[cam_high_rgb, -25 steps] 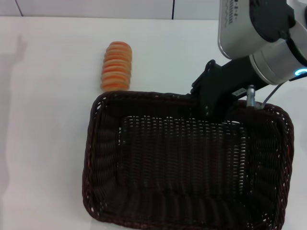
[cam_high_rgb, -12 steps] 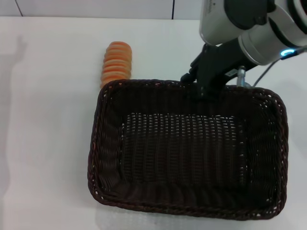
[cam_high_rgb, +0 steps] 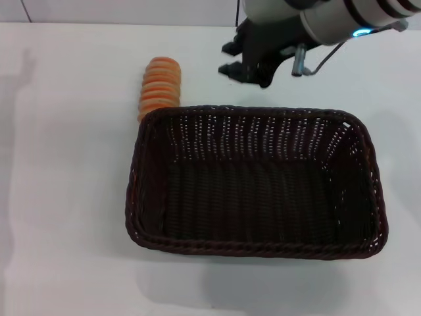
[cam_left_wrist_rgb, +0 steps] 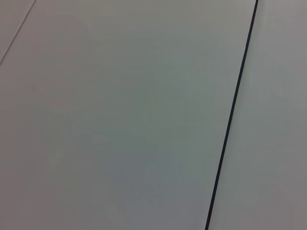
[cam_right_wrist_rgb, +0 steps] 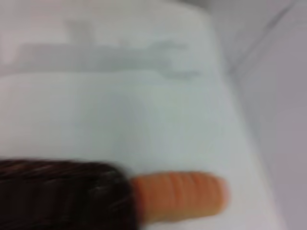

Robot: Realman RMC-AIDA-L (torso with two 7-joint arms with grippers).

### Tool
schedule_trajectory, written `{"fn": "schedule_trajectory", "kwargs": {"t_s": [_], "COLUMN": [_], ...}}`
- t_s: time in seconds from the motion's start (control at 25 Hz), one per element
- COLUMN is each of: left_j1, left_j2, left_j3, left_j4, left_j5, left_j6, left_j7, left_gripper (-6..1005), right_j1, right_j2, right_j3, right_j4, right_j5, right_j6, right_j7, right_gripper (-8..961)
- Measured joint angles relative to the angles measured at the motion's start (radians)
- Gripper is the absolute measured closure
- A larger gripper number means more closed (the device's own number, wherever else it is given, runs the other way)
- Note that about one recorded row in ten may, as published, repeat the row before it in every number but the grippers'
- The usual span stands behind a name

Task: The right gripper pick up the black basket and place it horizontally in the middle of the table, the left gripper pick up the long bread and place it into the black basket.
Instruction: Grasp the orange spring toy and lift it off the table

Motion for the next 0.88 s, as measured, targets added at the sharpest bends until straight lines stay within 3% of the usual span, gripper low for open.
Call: {"fn": "schedule_trajectory", "kwargs": {"t_s": [0.52,0.88], "left_j1": [0.005,0.014], "left_j2": [0.0,0.003], "left_j3": [0.009,0.015], "left_j4": [-0.001,-0.005], "left_j5": [0.007,0.054], "left_j6": [-0.005,-0.006], "left_j7": [-0.033,-0.086], "left_gripper": [136,136], "right_j1": [-0.363,-0.612], "right_j2": [0.007,0.009], "right_j3": [-0.026,-0.074], "right_j4": [0.109,0.058], "right_j5": [-0.062,0.155], "right_j6": [-0.616,-1.016], "right_j7": [0.054,-0.024], "right_gripper": [542,391]}}
